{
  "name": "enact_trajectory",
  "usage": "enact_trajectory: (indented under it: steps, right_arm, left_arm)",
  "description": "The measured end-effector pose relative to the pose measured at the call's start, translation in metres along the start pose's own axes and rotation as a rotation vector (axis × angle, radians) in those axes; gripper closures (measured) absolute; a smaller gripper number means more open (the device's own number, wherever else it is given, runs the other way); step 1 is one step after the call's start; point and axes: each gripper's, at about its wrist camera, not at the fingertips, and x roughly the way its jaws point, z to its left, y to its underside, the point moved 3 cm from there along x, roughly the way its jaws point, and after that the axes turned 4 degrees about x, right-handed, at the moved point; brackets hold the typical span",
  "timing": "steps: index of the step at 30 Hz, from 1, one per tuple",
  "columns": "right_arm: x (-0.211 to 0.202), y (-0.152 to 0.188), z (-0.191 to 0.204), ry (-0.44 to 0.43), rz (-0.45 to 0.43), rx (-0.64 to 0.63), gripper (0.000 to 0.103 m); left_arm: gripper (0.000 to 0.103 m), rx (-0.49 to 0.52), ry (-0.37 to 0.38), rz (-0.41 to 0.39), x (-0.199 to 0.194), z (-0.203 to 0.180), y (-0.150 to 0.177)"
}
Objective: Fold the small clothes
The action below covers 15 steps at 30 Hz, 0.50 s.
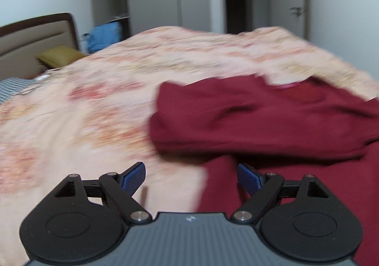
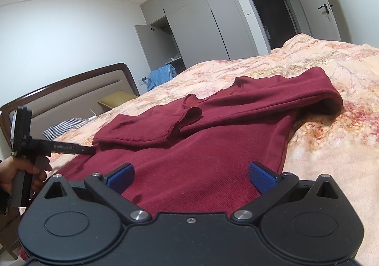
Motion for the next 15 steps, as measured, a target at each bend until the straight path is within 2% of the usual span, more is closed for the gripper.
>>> enact_trajectory:
  steps: [2,6,10,13,15]
  right_arm:
    - [0.000,-0.002,0.006,0.029,0.000,-0.027,0.000]
    - [0.006,-0.015,0.020,0.051,0.041,-0.144,0.000]
    - [0.021,-0.038,0.034,0.087,0.028,-0.247,0.001]
    - [0.049,-0.058,0.039,0.094,0.054,-0.260,0.001]
    - [0.076,-0.068,0.041,0.123,0.100,-0.258,0.001]
  left_arm:
    - [0.009,-0.003,0.008,0.002,0.004,0.010,0.003]
    - [0.008,0.054,0.014,-0.037,0.008,0.009,-0.003]
    - [0.008,0.114,0.013,-0.074,0.014,0.009,-0.010]
    - [0.008,0.119,0.003,-0.101,0.019,0.014,-0.014]
    - [0.009,0.110,-0.038,-0.117,0.023,0.021,-0.017]
